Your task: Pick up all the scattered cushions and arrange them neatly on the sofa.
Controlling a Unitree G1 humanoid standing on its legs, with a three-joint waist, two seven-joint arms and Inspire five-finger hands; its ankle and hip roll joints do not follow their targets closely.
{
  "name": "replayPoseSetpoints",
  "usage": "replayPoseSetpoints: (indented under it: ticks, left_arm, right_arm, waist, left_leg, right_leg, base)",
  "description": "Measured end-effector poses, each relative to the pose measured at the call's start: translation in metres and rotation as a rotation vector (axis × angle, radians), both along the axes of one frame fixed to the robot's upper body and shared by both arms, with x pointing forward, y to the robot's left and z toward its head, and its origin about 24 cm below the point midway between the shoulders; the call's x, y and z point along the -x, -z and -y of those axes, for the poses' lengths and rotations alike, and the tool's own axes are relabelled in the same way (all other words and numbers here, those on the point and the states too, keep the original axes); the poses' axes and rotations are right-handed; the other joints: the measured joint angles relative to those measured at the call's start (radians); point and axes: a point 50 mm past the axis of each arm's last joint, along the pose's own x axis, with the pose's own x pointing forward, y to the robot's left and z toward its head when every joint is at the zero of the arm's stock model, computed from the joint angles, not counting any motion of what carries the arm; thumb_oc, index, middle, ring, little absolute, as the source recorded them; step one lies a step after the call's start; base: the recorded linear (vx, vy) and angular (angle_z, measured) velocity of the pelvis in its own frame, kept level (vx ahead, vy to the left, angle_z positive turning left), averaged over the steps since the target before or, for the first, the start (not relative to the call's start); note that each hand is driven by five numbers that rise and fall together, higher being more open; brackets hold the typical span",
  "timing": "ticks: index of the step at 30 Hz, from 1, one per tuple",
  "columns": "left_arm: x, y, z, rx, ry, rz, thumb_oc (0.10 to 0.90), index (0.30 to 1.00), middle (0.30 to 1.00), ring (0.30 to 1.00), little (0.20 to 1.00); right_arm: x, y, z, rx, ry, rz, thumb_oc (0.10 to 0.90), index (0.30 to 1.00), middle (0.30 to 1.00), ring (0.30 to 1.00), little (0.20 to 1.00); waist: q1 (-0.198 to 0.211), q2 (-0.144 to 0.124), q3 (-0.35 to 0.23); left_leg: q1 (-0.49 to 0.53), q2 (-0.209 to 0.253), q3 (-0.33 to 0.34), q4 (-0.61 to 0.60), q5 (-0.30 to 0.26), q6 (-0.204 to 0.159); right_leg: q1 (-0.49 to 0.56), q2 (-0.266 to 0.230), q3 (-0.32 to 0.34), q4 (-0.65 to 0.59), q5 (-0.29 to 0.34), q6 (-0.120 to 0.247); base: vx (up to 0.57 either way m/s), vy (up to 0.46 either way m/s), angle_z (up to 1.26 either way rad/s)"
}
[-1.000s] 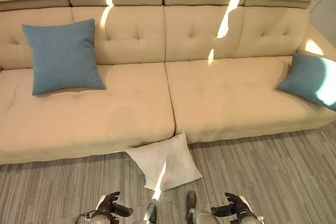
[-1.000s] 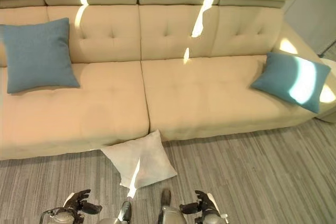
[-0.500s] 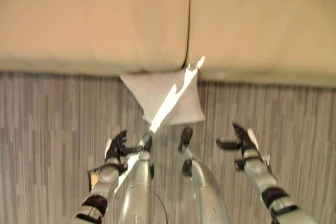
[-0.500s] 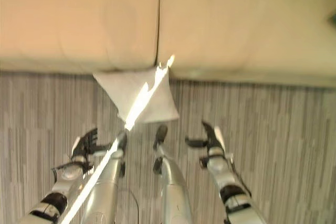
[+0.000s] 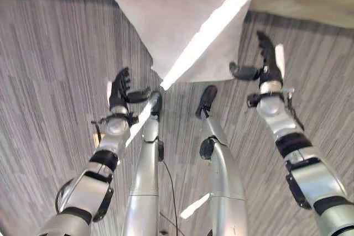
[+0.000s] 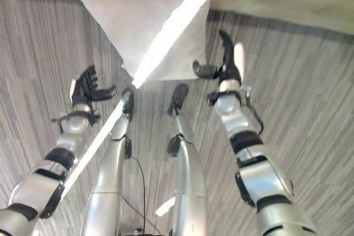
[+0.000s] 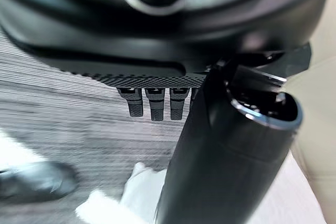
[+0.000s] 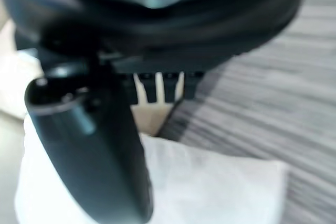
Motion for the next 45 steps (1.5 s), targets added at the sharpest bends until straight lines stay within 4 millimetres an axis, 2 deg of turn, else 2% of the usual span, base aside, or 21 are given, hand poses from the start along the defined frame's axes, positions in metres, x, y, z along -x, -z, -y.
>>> replayPoseSetpoints:
  ticks: [2,3,4,6,7,9,14,18,20,21,25,26,27,28,31,38,42,45]
  left_arm:
    - [-0.008,-0.026,0.002,-0.024,0.005,0.06,0.8,0.9,0.9,0.9,0.9]
    - [-0.013,-0.048,0.004,-0.044,0.007,0.113,0.8,0.9,0.9,0.9,0.9]
    - [-0.015,-0.06,0.004,-0.044,0.008,0.145,0.8,0.9,0.9,0.9,0.9]
    - [-0.017,-0.071,0.007,-0.043,0.014,0.171,0.8,0.9,0.9,0.9,0.9]
    - [-0.017,-0.079,0.009,-0.061,0.014,0.192,0.8,0.9,0.9,0.9,0.9]
    - [-0.018,-0.09,0.008,-0.074,0.009,0.22,0.8,0.9,0.9,0.9,0.9]
    - [-0.019,-0.124,0.008,-0.117,-0.006,0.296,0.8,0.9,0.9,0.9,0.9]
    - [-0.021,-0.136,0.02,-0.106,0.023,0.324,0.8,0.9,0.9,0.9,0.9]
    - [-0.022,-0.137,0.033,-0.078,0.06,0.328,0.8,0.9,0.9,0.9,0.9]
    - [-0.023,-0.139,0.045,-0.034,0.082,0.334,0.8,0.9,0.9,0.9,0.9]
    - [-0.022,-0.147,0.056,0.041,0.106,0.355,0.8,0.9,0.9,0.9,0.9]
    - [-0.022,-0.148,0.058,0.065,0.113,0.356,0.563,0.545,0.545,0.545,0.545]
    - [-0.022,-0.148,0.059,0.082,0.117,0.357,0.504,0.455,0.455,0.455,0.455]
    - [-0.022,-0.148,0.061,0.116,0.125,0.357,0.4,0.3,0.3,0.3,0.3]
    - [-0.016,-0.157,0.065,0.238,0.164,0.398,0.4,0.3,0.3,0.3,0.3]
    - [-0.014,-0.137,0.057,0.308,0.144,0.364,0.4,0.3,0.3,0.3,0.3]
    - [-0.002,-0.118,0.054,0.41,0.136,0.366,0.4,0.3,0.3,0.3,0.3]
    - [0.019,-0.089,0.05,0.486,0.144,0.376,0.4,0.3,0.3,0.3,0.3]
  right_arm:
    - [-0.004,-0.022,-0.004,-0.005,0.009,0.055,0.8,0.9,0.9,0.9,0.9]
    - [-0.004,-0.04,-0.006,-0.012,0.02,0.105,0.8,0.9,0.9,0.9,0.9]
    - [-0.004,-0.046,-0.008,-0.014,0.017,0.122,0.8,0.9,0.9,0.9,0.9]
    - [-0.004,-0.05,-0.007,-0.024,0.028,0.138,0.8,0.9,0.9,0.9,0.9]
    - [-0.003,-0.05,-0.006,-0.036,0.041,0.144,0.8,0.9,0.9,0.9,0.9]
    - [-0.003,-0.058,-0.007,-0.029,0.045,0.168,0.8,0.9,0.9,0.9,0.9]
    - [0.001,-0.092,-0.014,0.009,0.037,0.258,0.8,0.9,0.9,0.9,0.9]
    - [0.003,-0.106,-0.03,0.005,0.002,0.304,0.8,0.9,0.9,0.9,0.9]
    - [0.004,-0.107,-0.034,0.005,-0.012,0.313,0.8,0.9,0.9,0.9,0.9]
    - [0.004,-0.107,-0.046,-0.01,-0.048,0.318,0.8,0.9,0.9,0.9,0.9]
    - [0.007,-0.112,-0.054,-0.057,-0.09,0.342,0.8,0.9,0.9,0.9,0.9]
    - [0.008,-0.113,-0.055,-0.082,-0.1,0.344,0.4,0.3,0.3,0.3,0.3]
    - [0.008,-0.112,-0.057,-0.096,-0.108,0.345,0.4,0.3,0.3,0.3,0.3]
    - [0.008,-0.113,-0.058,-0.13,-0.124,0.347,0.4,0.3,0.3,0.3,0.3]
    - [0.014,-0.116,-0.057,-0.221,-0.17,0.372,0.4,0.3,0.3,0.3,0.3]
    - [0.012,-0.095,-0.052,-0.227,-0.186,0.317,0.4,0.3,0.3,0.3,0.3]
    - [0.018,-0.06,-0.058,-0.277,-0.237,0.261,0.4,0.3,0.3,0.3,0.3]
    - [0.037,-0.02,-0.06,-0.342,-0.285,0.232,0.4,0.3,0.3,0.3,0.3]
  waist:
    - [-0.003,-0.002,0.001]
    - [-0.01,-0.002,0.002]
    - [-0.015,-0.003,0.004]
    - [-0.017,-0.004,0.005]
    - [-0.018,-0.004,0.005]
    - [-0.019,-0.004,0.004]
    - [-0.027,-0.003,0.003]
    - [-0.043,-0.003,0.003]
    - [-0.044,-0.003,0.003]
    - [-0.046,-0.003,0.003]
    - [-0.047,-0.002,0.003]
    - [-0.046,-0.002,0.003]
    - [-0.046,-0.002,0.003]
    - [-0.046,-0.002,0.003]
    - [-0.047,-0.002,0.003]
    - [-0.046,-0.001,-0.001]
    - [-0.046,-0.002,0.0]
    - [-0.043,-0.001,-0.001]
  left_leg:
    - [-0.041,-0.006,0.001,0.009,0.001,0.001]
    - [-0.082,-0.016,0.0,0.028,-0.005,0.004]
    - [-0.099,-0.02,-0.006,0.039,-0.011,0.004]
    - [-0.115,-0.027,-0.006,0.057,-0.012,0.005]
    - [-0.129,-0.033,-0.008,0.08,-0.035,0.007]
    - [-0.168,-0.036,-0.004,0.123,-0.051,0.013]
    - [-0.292,-0.036,-0.005,0.223,-0.077,0.012]
    - [-0.344,-0.035,-0.001,0.258,-0.084,0.015]
    - [-0.357,-0.032,0.008,0.26,-0.084,0.016]
    - [-0.363,-0.025,0.012,0.259,-0.086,0.019]
    - [-0.374,-0.022,0.013,0.257,-0.085,0.017]
    - [-0.376,-0.022,0.013,0.257,-0.084,0.017]
    - [-0.376,-0.021,0.013,0.256,-0.084,0.016]
    - [-0.375,-0.02,0.013,0.255,-0.084,0.016]
    - [-0.37,-0.022,0.015,0.242,-0.08,0.017]
    - [-0.316,-0.02,0.018,0.207,-0.07,0.019]
    - [-0.199,-0.024,0.02,0.101,-0.03,0.018]
    - [-0.08,-0.027,0.021,0.011,-0.005,0.015]
  right_leg:
    - [-0.044,-0.008,0.001,0.018,0.0,-0.021]
    - [-0.096,-0.025,0.003,0.069,-0.025,-0.034]
    - [-0.114,-0.029,0.002,0.087,-0.036,-0.036]
    - [-0.133,-0.039,0.004,0.123,-0.058,-0.036]
    - [-0.157,-0.05,0.013,0.169,-0.087,-0.032]
    - [-0.198,-0.055,0.023,0.211,-0.101,-0.03]
    - [-0.311,-0.057,0.033,0.281,-0.112,-0.034]
    - [-0.353,-0.054,0.04,0.293,-0.11,-0.029]
    - [-0.369,-0.05,0.054,0.291,-0.102,-0.02]
    - [-0.37,-0.042,0.056,0.275,-0.094,-0.017]
    - [-0.383,-0.038,0.056,0.271,-0.091,-0.018]
    - [-0.384,-0.036,0.056,0.269,-0.091,-0.019]
    - [-0.384,-0.035,0.056,0.268,-0.09,-0.02]
    - [-0.384,-0.035,0.057,0.268,-0.089,-0.022]
    - [-0.381,-0.036,0.057,0.256,-0.082,-0.03]
    - [-0.33,-0.033,0.058,0.223,-0.069,-0.029]
    - [-0.218,-0.028,0.054,0.132,-0.037,-0.024]
    - [-0.114,-0.027,0.052,0.076,-0.031,-0.018]
  base:
    - [0.04,-0.015,0.09]
    - [0.05,-0.015,0.15]
    - [0.04,-0.013,0.17]
    - [0.06,-0.01,0.14]
    - [0.05,-0.004,0.13]
    - [0.06,-0.011,0.03]
    - [0.05,-0.006,-0.04]
    - [0.02,0.007,-0.03]
    - [0.02,0.007,-0.1]
    - [0.01,0.008,-0.12]
    - [0.0,0.0,-0.03]
    - [0.0,0.0,0.0]
    - [0.0,0.0,0.0]
    - [0.0,0.0,0.0]
    - [0.0,0.0,0.0]
    - [-0.02,0.0,0.0]
    - [-0.06,-0.001,0.03]
    - [-0.07,-0.029,0.06]
